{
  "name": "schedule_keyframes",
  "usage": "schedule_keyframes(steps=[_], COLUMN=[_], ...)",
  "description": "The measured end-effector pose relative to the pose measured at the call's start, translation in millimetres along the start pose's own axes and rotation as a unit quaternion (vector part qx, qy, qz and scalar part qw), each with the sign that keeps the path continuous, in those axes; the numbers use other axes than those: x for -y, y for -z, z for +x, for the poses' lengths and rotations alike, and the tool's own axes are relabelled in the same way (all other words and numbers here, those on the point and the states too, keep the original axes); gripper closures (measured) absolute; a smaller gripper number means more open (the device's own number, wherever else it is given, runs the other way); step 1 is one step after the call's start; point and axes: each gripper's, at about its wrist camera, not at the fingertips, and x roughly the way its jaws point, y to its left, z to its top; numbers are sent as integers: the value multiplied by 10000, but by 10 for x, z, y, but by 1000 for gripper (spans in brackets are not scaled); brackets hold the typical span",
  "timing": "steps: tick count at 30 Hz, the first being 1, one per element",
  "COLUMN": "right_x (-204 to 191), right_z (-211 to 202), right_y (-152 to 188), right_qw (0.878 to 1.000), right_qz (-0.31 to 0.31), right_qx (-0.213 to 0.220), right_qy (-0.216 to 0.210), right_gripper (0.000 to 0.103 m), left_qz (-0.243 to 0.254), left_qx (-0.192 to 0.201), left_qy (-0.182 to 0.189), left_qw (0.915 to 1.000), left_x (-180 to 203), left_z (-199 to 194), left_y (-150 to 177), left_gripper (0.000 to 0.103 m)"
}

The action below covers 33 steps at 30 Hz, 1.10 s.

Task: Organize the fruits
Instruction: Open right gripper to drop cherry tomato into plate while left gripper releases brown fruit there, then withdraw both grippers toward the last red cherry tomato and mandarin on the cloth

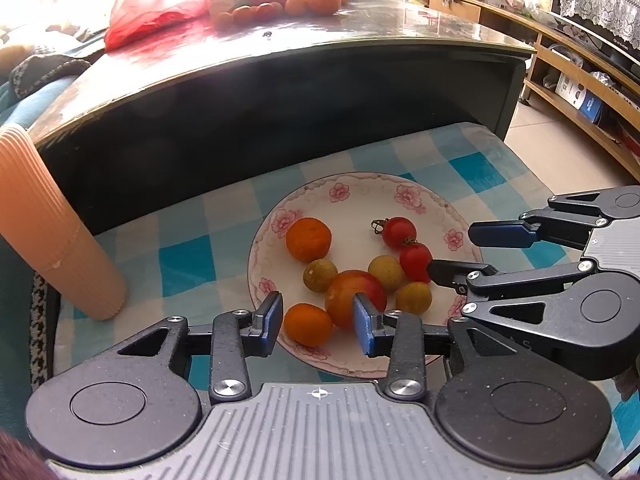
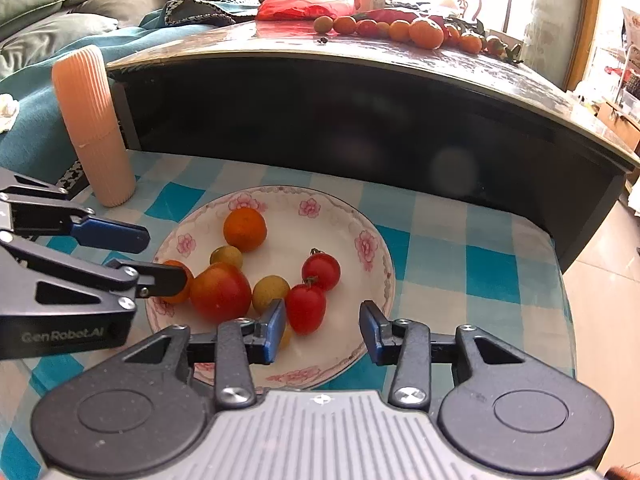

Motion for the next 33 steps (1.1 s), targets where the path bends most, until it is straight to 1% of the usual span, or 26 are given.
schedule_keyframes(steps=[4,10,18,26,33], right_x=[-8,-157,-320,-497,-664], right_z=[-62,-147,-182,-217,-225], right_y=[2,19,49,89,147], right_qw=[10000,9997,9993,9985,9969], right_qz=[32,-151,-307,-497,-752], right_qx=[62,131,81,92,28], right_qy=[-36,-156,-207,-213,-229], right_gripper=[46,46,46,46,46], left_qz=[31,82,159,251,381], left_qx=[-11,-14,-60,-89,-115], left_qy=[16,9,-32,-117,-302], left_qw=[10000,10000,9999,9996,9988], left_x=[-21,-47,-101,-172,-185], left_z=[-9,-58,-101,-175,-220], left_y=[30,94,194,320,430], left_gripper=[54,53,52,52,53])
